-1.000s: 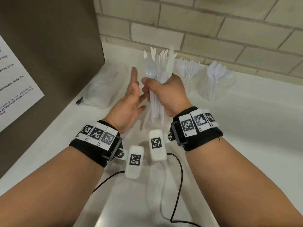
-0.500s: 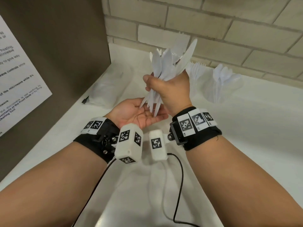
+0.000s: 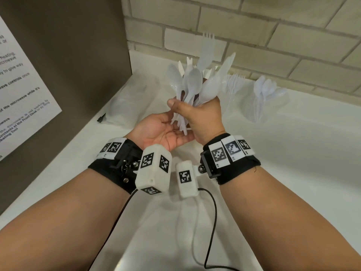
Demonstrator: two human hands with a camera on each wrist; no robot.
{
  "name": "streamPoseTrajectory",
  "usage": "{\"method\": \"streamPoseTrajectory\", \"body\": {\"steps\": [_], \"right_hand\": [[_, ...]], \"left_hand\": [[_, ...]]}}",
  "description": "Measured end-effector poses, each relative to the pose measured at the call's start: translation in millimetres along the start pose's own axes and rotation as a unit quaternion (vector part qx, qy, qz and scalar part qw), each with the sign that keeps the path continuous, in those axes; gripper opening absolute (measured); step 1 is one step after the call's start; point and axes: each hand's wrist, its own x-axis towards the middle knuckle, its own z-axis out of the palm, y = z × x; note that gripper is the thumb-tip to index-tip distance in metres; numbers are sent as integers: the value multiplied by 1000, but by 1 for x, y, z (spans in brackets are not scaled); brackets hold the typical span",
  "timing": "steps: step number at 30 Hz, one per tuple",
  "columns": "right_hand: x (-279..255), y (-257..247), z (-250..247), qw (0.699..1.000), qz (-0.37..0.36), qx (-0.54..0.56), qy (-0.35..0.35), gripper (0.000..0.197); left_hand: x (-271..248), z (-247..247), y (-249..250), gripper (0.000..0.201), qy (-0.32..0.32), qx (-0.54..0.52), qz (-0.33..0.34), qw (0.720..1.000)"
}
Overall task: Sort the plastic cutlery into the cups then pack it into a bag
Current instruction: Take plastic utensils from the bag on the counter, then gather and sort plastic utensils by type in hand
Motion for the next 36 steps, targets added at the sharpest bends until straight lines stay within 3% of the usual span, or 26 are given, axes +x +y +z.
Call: {"method": "streamPoseTrajectory", "body": {"steps": [6,10,12,15,16,19,21,22,26,27,29,30,31,33,36], "right_hand": [[0,9,-1,999,37,-21,-19,15],[-1,12,-2,998,47,-25,-17,8],[2,13,-4,999,25,-27,-22,5],[-3,15,-3,992,47,-66,-101,8],[-6,17,-2,987,62,-83,-125,9],[-9,22,-1,975,92,-123,-159,15],[-9,23,0,971,100,-134,-168,19],[-8,23,0,971,100,-137,-168,20],[-8,20,-2,972,101,-131,-168,17],[-8,20,-3,972,107,-125,-170,18],[-9,22,-3,968,113,-125,-188,20],[-9,23,-3,965,112,-130,-199,21],[-9,23,-2,963,112,-132,-209,21],[-9,22,-1,963,117,-120,-212,18],[-11,18,0,965,124,-97,-209,15]], "left_hand": [[0,-2,0,50,-7,-5,1,1000],[-4,-3,4,68,-9,91,7,996],[-7,-3,6,74,-18,185,93,978],[-8,3,11,113,-31,224,254,940],[-9,7,16,108,-29,239,317,917],[-12,22,31,60,-1,275,462,843],[-13,30,31,34,22,336,489,804],[-13,31,29,30,34,365,479,797],[-11,20,22,47,27,380,441,812],[-12,18,22,54,19,391,463,795],[-11,17,20,57,7,455,517,725],[-10,18,19,52,15,483,532,695],[-9,20,17,44,33,493,538,682],[-8,22,13,35,72,475,534,696],[-7,17,12,50,89,449,538,708]]}}
